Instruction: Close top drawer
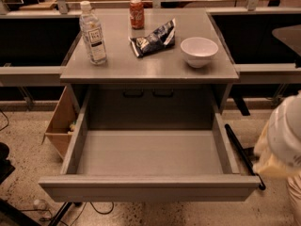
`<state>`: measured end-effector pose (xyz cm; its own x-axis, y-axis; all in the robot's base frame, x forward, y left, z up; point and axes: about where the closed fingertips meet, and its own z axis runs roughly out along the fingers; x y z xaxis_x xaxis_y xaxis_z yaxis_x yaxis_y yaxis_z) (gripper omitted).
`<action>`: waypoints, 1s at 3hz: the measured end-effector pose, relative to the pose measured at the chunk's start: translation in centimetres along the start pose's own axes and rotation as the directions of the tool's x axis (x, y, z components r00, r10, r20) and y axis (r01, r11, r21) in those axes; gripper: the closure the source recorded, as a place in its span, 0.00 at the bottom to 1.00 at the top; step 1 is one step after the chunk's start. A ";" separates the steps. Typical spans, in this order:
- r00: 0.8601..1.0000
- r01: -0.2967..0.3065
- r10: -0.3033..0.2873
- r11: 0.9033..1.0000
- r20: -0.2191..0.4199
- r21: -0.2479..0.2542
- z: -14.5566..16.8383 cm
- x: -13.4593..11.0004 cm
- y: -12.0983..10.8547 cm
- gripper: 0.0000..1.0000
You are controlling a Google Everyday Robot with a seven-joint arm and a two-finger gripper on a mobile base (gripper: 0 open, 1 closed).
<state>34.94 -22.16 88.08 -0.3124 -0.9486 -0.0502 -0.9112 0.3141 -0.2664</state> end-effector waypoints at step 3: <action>0.993 -0.092 0.104 0.980 0.058 -0.177 17.0 3.1 14.7 1.00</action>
Offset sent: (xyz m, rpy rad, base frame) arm -0.1485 0.0045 -0.2847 0.2025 0.2275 -0.1285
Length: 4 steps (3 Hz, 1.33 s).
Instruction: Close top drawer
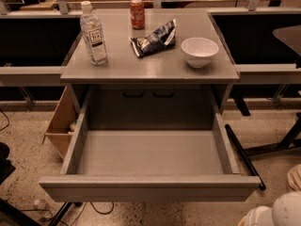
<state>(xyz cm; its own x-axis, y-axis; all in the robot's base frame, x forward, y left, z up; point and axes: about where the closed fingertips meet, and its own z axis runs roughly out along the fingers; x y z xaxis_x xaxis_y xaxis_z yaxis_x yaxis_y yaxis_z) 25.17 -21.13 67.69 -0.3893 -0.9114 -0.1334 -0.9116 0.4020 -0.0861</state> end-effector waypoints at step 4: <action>0.976 0.101 -0.125 0.985 0.176 0.141 11.3 -4.4 -9.0 1.00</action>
Offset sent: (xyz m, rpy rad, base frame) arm 0.1068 0.0087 -0.1224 0.1428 -0.1917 0.1060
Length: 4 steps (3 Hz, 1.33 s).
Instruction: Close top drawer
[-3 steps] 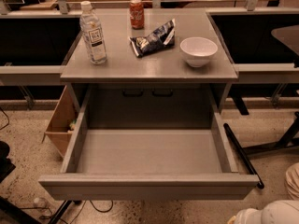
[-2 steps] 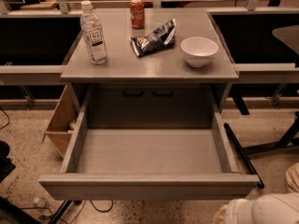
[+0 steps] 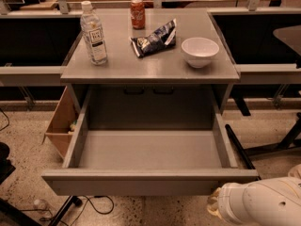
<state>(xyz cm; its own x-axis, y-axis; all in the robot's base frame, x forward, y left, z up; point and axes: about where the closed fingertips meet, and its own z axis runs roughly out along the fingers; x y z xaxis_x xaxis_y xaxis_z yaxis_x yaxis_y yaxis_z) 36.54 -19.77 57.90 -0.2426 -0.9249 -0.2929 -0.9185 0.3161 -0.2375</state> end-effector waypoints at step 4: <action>0.996 0.065 -0.070 0.995 0.056 0.073 1.2 -2.3 -5.1 1.00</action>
Offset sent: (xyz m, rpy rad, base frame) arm 0.0889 0.0110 0.0017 0.0629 -0.1808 0.0693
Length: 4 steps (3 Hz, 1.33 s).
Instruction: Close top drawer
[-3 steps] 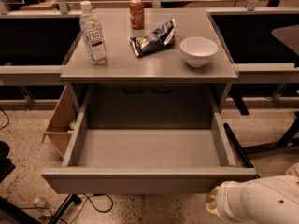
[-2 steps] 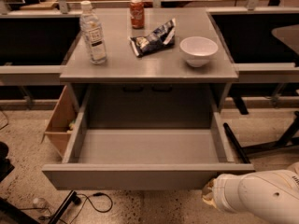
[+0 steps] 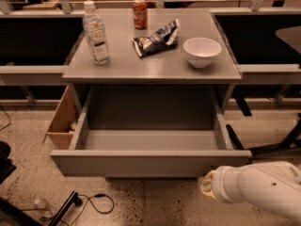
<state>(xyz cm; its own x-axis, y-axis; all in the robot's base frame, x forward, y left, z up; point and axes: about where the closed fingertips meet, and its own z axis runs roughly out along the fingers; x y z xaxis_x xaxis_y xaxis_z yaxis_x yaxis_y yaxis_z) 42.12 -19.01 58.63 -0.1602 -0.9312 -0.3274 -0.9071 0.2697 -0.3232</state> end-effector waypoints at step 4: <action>0.992 0.115 -0.120 0.989 0.045 0.094 2.2 -3.0 -10.3 1.00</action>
Offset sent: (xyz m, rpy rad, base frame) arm 0.2346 0.0066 0.0519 -0.0175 -0.2797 0.1778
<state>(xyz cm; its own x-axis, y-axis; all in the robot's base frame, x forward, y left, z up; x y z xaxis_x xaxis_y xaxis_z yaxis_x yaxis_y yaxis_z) 52.81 -18.44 61.04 -0.0323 -0.9447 -0.3262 -0.8788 0.1824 -0.4410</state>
